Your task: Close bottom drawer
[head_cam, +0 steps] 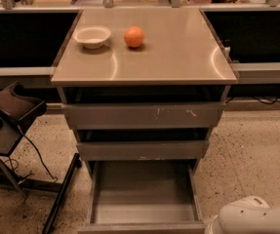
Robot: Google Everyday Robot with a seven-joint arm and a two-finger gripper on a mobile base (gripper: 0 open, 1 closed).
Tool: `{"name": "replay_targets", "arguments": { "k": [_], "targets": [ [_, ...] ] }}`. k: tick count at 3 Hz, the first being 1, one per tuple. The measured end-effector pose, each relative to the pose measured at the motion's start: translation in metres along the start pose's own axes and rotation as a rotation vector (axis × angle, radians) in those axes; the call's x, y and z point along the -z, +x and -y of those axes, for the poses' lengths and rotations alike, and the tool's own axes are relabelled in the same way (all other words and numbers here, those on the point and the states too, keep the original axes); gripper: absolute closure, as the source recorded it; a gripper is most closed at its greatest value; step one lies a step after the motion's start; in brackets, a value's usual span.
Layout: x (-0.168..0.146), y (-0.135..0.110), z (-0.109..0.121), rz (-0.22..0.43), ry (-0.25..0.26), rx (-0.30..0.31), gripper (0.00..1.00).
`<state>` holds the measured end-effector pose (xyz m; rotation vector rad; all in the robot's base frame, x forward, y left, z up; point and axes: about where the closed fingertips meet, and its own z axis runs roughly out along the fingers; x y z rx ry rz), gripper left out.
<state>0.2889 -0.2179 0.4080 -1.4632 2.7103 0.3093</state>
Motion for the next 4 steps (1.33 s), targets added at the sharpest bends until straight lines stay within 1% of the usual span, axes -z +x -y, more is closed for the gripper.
{"name": "replay_targets", "arguments": {
  "k": [1,2,3,4],
  "targets": [
    [-0.012,-0.008,0.050,-0.006,0.116,0.016,0.00],
    [-0.009,-0.016,0.068,0.003,0.163,0.036,0.00],
    [-0.010,-0.016,0.068,0.003,0.163,0.036,0.00],
    [-0.042,-0.009,0.063,-0.018,0.105,0.040,0.00]
  ]
}}
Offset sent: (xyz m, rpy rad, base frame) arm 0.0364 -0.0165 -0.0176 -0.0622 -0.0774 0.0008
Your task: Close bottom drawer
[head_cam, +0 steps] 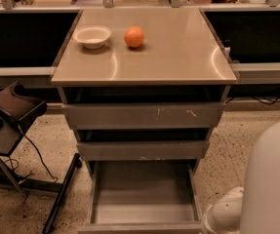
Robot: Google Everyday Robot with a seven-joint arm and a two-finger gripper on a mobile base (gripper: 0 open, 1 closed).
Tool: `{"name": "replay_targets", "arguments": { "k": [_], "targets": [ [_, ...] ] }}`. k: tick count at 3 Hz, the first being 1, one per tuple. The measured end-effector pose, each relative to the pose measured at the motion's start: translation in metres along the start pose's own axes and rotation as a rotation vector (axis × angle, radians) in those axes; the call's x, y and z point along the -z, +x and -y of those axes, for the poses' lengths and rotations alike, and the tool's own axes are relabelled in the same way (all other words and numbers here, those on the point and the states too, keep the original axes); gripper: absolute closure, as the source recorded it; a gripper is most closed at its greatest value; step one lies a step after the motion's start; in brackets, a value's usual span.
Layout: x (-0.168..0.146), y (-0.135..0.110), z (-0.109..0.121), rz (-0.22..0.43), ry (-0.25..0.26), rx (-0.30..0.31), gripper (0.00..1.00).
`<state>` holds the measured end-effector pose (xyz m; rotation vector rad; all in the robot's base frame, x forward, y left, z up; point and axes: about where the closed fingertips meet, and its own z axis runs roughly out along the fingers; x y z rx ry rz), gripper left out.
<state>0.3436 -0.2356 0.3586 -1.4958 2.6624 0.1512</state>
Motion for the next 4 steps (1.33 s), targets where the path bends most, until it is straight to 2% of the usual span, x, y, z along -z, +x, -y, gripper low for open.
{"name": "replay_targets", "arguments": {
  "k": [1,2,3,4],
  "targets": [
    [-0.056,0.020,0.004,-0.025,-0.064,-0.016,0.00],
    [-0.113,0.048,-0.004,-0.060,-0.164,-0.052,0.00],
    [-0.139,0.067,-0.015,-0.076,-0.274,-0.060,0.00],
    [-0.151,0.080,-0.023,-0.092,-0.350,-0.055,0.00]
  ]
}}
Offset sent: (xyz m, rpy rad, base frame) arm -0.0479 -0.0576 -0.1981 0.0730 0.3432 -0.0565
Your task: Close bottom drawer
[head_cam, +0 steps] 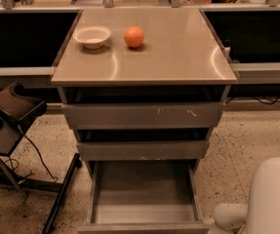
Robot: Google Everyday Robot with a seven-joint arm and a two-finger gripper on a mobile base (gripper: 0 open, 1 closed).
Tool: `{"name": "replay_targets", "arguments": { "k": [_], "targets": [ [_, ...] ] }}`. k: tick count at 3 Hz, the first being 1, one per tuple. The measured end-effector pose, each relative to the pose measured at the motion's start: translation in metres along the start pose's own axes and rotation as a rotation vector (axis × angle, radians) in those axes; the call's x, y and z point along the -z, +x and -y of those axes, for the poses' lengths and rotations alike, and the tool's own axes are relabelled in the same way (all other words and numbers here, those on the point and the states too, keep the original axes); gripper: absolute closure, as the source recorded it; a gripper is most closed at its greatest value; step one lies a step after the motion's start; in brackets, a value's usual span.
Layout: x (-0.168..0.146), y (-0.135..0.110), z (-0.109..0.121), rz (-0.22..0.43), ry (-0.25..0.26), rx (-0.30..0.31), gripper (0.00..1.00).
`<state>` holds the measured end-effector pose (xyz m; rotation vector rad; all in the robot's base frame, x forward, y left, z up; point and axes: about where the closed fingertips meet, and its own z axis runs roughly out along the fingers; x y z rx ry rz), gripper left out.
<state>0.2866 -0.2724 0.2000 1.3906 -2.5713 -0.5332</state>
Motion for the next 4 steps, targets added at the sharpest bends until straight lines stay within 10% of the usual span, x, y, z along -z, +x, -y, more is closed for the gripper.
{"name": "replay_targets", "arguments": {
  "k": [3,4],
  "targets": [
    [-0.015,-0.006,0.011,-0.003,-0.059,0.055,0.00],
    [-0.043,-0.031,0.019,-0.014,-0.188,0.182,0.00]
  ]
}}
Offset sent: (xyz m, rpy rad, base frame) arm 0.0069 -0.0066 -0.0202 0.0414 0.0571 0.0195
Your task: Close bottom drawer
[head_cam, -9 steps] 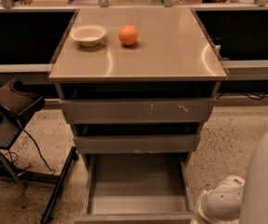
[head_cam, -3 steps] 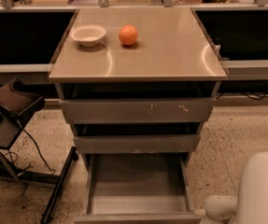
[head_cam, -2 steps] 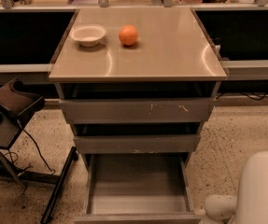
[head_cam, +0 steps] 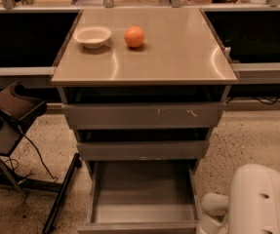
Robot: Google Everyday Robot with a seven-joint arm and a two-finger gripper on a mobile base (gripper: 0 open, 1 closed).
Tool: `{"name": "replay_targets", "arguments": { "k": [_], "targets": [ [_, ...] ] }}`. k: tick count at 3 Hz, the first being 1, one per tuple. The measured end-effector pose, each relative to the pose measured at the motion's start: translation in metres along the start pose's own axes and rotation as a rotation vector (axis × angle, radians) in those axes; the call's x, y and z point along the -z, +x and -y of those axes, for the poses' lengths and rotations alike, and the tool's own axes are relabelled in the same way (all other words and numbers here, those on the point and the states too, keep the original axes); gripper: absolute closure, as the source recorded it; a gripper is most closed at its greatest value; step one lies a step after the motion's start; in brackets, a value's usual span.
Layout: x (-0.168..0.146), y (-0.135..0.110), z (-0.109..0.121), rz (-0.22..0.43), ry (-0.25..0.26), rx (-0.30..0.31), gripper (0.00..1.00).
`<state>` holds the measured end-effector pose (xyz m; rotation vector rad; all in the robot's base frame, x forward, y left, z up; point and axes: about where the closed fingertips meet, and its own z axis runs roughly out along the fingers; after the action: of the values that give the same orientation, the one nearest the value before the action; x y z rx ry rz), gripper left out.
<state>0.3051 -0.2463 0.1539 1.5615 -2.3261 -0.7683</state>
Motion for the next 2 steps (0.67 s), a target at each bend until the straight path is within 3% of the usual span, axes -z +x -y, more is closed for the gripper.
{"name": "replay_targets", "arguments": {
  "k": [1,2],
  "targets": [
    [-0.001,-0.007,0.014,-0.012,-0.053,0.066,0.00],
    [0.036,-0.017,0.023,0.045,0.047,0.157,0.00]
  ]
}}
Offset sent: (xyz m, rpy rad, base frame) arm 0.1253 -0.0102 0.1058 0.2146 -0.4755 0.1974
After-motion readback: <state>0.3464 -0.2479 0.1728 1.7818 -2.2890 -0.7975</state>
